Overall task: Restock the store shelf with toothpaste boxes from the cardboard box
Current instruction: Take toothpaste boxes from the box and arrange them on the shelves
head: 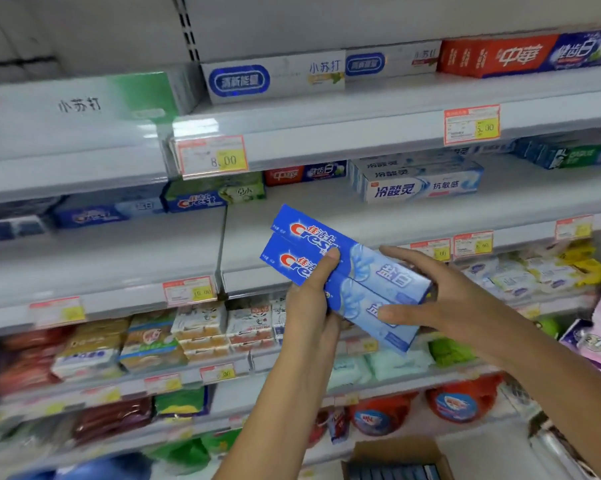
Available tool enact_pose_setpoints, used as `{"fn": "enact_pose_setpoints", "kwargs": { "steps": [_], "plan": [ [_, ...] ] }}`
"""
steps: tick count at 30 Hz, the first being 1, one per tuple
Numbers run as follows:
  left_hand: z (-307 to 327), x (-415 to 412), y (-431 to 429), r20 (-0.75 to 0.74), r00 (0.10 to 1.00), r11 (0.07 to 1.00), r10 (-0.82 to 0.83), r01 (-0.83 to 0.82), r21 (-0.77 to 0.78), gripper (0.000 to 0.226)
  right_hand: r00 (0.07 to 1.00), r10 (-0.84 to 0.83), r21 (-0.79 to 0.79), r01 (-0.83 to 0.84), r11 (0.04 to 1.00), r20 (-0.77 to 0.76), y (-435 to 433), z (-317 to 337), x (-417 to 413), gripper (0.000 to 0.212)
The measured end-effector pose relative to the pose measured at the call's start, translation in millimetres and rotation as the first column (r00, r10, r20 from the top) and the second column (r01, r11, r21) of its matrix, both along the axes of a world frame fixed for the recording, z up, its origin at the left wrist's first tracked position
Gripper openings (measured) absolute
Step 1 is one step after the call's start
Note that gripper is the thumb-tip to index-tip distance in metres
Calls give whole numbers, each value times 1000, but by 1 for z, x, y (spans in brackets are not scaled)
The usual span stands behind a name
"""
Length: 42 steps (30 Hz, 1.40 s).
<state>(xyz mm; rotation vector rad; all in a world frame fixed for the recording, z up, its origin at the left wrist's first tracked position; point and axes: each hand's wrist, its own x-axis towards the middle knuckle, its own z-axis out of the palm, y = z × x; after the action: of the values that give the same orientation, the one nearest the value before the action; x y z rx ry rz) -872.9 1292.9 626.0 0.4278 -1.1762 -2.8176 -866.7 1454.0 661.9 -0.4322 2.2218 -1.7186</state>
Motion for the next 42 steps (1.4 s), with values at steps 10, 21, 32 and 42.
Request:
{"fn": "enact_pose_setpoints", "kwargs": {
  "steps": [10, 21, 32, 42],
  "plan": [
    [3, 7, -91, -50, 942, 941, 332, -327, 88, 35, 955, 88, -86, -116, 989, -282, -117, 0, -12, 66],
    [40, 1, -225, -11, 859, 858, 511, -510, 65, 3, 966, 178, -222, -218, 951, -185, -251, 18, -71, 40],
    [38, 11, -357, -73, 933, -85, 351, -46, -995, 66, 877, 287, 40, -295, 955, -386, -343, 4, -117, 48],
    [10, 1, -388, -244, 931, -362, 272, -136, -922, 60, 938, 306, -229, -338, 913, -163, -358, -11, -140, 42]
  ]
}}
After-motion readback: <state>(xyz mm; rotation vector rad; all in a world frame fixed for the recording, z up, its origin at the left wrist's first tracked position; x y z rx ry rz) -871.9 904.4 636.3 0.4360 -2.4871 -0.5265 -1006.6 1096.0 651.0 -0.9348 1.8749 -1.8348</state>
